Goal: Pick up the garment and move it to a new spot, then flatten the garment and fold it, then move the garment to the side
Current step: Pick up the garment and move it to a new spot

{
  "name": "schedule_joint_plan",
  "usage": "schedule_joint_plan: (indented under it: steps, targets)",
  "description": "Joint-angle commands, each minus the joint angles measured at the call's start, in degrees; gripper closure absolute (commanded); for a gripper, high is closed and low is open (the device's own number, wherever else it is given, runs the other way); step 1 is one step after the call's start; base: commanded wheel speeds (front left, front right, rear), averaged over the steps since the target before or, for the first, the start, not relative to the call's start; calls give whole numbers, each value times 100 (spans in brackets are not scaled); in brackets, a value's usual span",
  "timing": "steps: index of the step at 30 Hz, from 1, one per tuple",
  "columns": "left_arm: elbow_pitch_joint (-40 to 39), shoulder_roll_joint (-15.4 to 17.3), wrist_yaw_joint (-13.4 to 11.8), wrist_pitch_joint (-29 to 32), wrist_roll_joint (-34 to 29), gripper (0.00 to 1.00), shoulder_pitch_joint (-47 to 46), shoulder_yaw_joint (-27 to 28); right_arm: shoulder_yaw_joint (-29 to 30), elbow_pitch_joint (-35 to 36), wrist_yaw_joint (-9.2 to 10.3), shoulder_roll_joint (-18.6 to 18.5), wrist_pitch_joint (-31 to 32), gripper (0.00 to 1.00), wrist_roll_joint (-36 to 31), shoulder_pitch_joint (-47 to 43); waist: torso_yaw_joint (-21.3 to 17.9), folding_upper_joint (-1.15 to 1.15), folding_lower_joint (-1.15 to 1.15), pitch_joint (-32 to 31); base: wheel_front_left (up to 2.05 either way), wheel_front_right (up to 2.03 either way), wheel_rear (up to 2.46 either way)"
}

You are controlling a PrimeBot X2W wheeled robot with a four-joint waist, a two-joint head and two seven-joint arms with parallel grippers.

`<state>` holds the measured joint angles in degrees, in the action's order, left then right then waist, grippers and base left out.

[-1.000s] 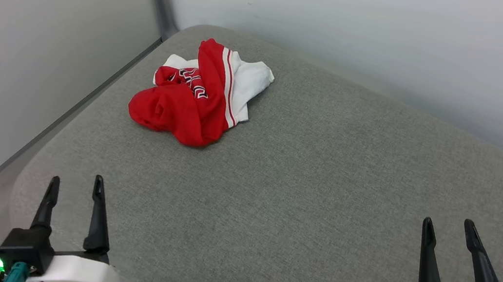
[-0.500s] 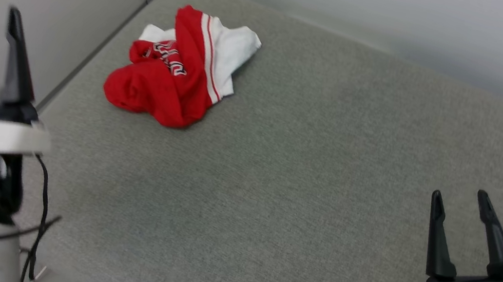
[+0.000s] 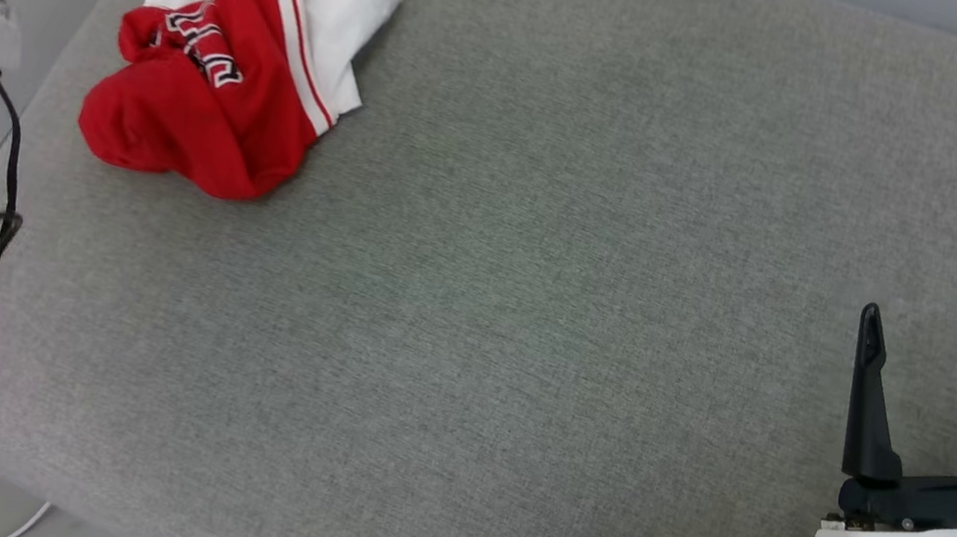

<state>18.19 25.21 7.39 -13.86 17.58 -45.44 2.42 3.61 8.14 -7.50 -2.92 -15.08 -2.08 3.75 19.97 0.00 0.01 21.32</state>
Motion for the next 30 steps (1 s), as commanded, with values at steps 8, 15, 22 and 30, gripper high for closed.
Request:
schedule_joint_plan:
  steps: [8, 15, 22, 30]
  targets:
    - [737, 804, -4, 1707, 1309, 0, -731, -1686, 64, 176, 2, 7, -14, 0, -141, 200, -235, 0, -1, 453, 0, 0, 0]
    - [1007, 1298, -5, 3933, 2733, 0, -1146, -2770, 59, 278, 2, -30, -14, 0, -239, 377, -379, 0, -1, 856, 0, 0, 0]
    - [1572, 1369, -5, 5822, 3712, 0, -1373, -3153, 65, 360, 2, -138, -14, 0, -252, 530, -543, 0, -1, 1306, 0, 0, 0]
    - [2052, 906, 1, 5929, 3730, 0, -1166, -3678, 45, 280, 2, -127, -14, 0, -228, 585, -584, 0, -1, 1348, 0, 0, 0]
